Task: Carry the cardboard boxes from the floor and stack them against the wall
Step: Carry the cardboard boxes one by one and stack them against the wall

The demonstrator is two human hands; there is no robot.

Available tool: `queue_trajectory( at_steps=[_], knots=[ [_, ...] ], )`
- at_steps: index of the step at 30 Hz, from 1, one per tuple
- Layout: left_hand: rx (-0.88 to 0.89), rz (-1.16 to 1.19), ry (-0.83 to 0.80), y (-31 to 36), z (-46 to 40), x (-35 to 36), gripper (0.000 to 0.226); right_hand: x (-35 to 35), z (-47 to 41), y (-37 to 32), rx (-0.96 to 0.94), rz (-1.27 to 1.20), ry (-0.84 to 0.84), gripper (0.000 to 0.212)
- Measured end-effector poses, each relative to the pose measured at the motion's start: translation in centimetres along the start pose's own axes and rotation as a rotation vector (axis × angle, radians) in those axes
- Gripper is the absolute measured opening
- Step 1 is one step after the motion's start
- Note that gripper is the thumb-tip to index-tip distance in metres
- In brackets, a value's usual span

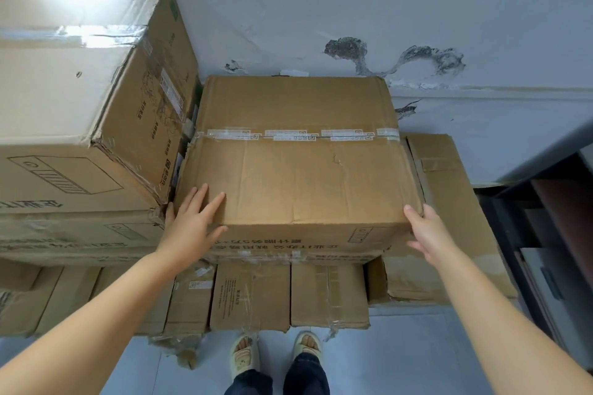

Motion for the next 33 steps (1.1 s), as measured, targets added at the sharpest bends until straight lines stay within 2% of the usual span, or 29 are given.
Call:
queue_trajectory(
  at_steps=[2, 4, 8, 12, 17, 21, 28, 33],
  knots=[
    [0.01, 0.145, 0.023, 0.6, 0.7, -1.6, 0.069, -0.4, 2.0, -1.2, -0.115, 0.146, 0.032, 0.064],
    [0.016, 0.393, 0.045, 1.1, 1.8, -3.5, 0.067, -0.9, 5.3, -2.3, -0.252, 0.174, 0.058, 0.063],
    [0.019, 0.79, 0.125, 0.6, 5.2, -6.7, 0.048, -1.7, 13.9, -2.1, -0.46, 0.03, 0.066, 0.052],
    [0.069, 0.998, 0.077, 0.3, 8.7, -7.4, 0.038, -2.5, 22.5, 2.1, -0.466, -0.16, 0.169, 0.05],
    [0.251, 0.968, -0.139, 1.6, 11.7, -5.9, 0.042, -1.2, 30.9, 10.8, -0.405, -0.4, 0.429, 0.036],
    [0.371, 0.887, -0.287, 3.5, 13.4, -4.3, 0.032, 0.9, 37.1, 17.3, -0.3, -0.552, 0.621, 0.037],
    [0.665, 0.745, -0.472, 10.8, 19.1, -3.6, 0.044, 0.2, 48.1, 24.0, -0.256, -0.669, 0.934, 0.036],
    [0.893, 0.659, -0.572, 16.0, 27.2, -1.8, 0.039, -0.3, 58.1, 30.0, -0.213, -0.722, 1.172, 0.037]
  ],
)
Point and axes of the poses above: each hand's wrist, its own z-axis away from the middle knuckle, its own x-axis out of the palm, y = z × x, the point moved 10 cm from there along -z, towards the middle knuckle, and after that the axes turned 9 degrees about -z, right-handed, at the moved point
